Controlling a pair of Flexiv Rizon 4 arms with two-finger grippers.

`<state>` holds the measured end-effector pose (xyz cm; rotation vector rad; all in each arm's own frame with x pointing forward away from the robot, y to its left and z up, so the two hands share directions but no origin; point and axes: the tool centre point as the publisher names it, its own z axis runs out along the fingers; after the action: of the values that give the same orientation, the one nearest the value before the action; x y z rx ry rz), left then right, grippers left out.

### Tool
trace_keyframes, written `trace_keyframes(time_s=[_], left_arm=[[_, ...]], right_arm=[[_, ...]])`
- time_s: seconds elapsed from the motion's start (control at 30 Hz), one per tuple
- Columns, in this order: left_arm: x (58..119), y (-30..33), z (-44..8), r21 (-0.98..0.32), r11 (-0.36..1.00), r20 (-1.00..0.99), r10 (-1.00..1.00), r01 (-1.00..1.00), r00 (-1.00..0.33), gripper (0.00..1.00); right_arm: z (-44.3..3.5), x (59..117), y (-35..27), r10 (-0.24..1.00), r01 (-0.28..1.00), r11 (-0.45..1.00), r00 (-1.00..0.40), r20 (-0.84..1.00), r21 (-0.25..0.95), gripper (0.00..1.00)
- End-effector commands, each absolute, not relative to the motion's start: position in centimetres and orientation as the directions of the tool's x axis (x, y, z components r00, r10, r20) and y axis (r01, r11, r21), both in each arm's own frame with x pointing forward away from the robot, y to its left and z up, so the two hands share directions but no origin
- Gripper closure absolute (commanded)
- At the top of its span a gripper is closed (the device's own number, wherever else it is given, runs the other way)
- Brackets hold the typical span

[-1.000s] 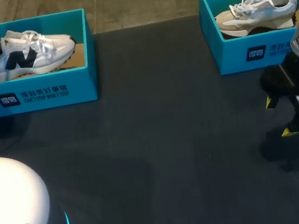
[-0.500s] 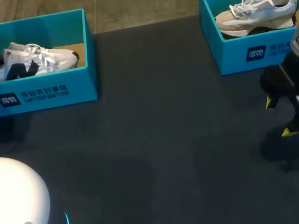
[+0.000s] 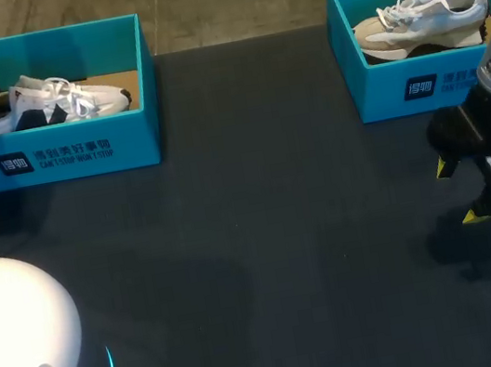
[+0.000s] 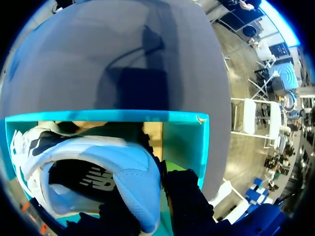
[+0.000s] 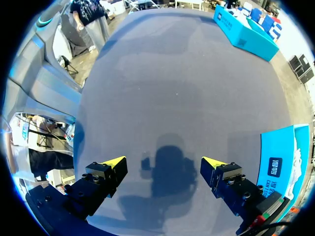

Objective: Take the shoe out of the shoebox, open the shoe tongue, remove and reinsert the insole, then place the shoe into the shoebox

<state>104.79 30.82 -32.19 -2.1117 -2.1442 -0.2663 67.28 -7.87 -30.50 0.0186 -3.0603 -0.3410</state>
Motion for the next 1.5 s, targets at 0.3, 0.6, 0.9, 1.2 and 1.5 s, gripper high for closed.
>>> trace_keyframes(time_s=[0.3,0.6,0.9,1.2,1.5], left_arm=[[106.3,30.1,-32.6,0.032,0.026,0.210,0.977,0.999,-0.032,1.00],[106.1,30.0,-34.0,0.004,0.034,0.208,0.977,0.999,-0.034,1.00],[106.1,30.2,-35.4,-0.025,0.034,0.199,0.980,0.999,-0.028,1.00],[105.7,29.9,-35.9,-0.035,0.011,0.184,0.983,0.999,-0.004,1.00],[105.7,29.7,-36.1,-0.037,0.017,0.173,0.985,0.999,-0.010,1.00]], right_arm=[[-30.5,67.2,-7.8,-0.018,-0.004,0.976,-0.998,0.059,0.219,0.00],[-30.5,67.2,-7.8,-0.018,-0.004,0.976,-0.998,0.059,0.219,0.00],[-30.5,67.2,-7.8,-0.018,-0.004,0.976,-0.998,0.059,0.219,0.00],[-30.5,67.2,-7.8,-0.018,-0.004,0.976,-0.998,0.059,0.219,0.00],[-30.5,67.2,-7.8,-0.018,-0.004,0.976,-0.998,0.059,0.219,0.00]])
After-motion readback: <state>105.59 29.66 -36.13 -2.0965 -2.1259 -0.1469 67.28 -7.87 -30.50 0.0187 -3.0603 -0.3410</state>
